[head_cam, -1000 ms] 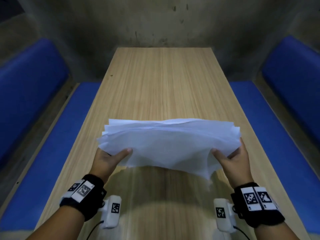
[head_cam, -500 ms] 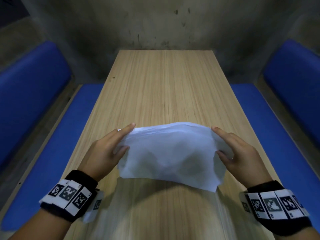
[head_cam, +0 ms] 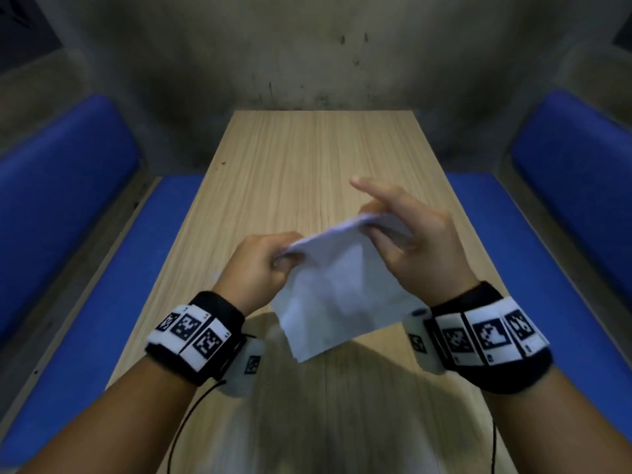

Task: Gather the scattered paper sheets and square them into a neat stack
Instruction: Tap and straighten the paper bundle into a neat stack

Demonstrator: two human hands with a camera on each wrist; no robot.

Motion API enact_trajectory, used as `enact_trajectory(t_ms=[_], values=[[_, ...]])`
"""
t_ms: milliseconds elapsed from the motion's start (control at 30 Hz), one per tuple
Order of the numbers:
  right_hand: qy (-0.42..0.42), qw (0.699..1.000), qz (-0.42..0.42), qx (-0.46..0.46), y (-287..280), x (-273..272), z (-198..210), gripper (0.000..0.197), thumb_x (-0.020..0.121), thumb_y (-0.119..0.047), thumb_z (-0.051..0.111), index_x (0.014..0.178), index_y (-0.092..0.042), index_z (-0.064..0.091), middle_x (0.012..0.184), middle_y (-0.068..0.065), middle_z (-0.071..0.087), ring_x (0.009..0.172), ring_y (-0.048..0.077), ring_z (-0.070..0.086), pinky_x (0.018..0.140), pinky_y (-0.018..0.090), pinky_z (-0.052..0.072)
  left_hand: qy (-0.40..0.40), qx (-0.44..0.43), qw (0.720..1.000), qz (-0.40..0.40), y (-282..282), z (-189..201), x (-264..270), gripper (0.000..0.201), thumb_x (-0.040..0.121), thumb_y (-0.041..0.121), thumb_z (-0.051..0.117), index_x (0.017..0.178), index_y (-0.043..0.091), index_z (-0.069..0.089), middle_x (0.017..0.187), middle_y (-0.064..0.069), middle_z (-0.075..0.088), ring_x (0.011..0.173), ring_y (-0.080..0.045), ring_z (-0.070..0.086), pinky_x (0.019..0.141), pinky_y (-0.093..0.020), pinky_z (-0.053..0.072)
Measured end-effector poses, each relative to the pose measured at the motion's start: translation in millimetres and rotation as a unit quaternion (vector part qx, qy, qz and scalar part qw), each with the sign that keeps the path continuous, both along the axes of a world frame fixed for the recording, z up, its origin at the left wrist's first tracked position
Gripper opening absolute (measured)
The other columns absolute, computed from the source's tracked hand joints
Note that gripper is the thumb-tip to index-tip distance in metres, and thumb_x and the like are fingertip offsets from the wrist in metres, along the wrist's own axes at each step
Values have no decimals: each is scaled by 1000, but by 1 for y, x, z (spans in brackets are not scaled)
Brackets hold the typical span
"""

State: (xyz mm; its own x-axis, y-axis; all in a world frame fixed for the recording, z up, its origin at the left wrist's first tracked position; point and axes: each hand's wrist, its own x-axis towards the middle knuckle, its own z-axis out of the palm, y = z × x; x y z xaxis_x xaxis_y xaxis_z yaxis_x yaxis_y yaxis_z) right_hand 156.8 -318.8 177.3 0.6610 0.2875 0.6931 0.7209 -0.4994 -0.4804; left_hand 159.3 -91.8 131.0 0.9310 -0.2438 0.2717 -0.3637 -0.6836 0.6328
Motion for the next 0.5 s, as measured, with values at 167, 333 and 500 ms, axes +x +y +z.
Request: enact_trajectory(t_ms=[167,333,500], values=[[61,945,-310,80,-38,5,-5,112,55,-51,84,148,-24,29,149,-4,34,138,13,34,114,51,24,59,-244,964,87,8,-6,-3,15,87,22,60,96,25,71,87,14,76,83,-5,71,70,-25,56],[331,864,-47,378,-33,10,-41,78,77,-15,77,142,-16,33,135,7,57,124,18,57,103,46,47,102,-334,934,78,3,-9,-11,26,93,7,55,117,9,64,108,7,72,95,-4,71,74,-17,54],[287,874,-34,390,-18,13,-35,52,88,0,60,134,-15,40,127,-2,61,118,13,60,97,31,50,107,-371,920,63,5,-4,-12,29,94,8,52,121,8,61,116,2,71,103,-12,69,82,-24,56]])
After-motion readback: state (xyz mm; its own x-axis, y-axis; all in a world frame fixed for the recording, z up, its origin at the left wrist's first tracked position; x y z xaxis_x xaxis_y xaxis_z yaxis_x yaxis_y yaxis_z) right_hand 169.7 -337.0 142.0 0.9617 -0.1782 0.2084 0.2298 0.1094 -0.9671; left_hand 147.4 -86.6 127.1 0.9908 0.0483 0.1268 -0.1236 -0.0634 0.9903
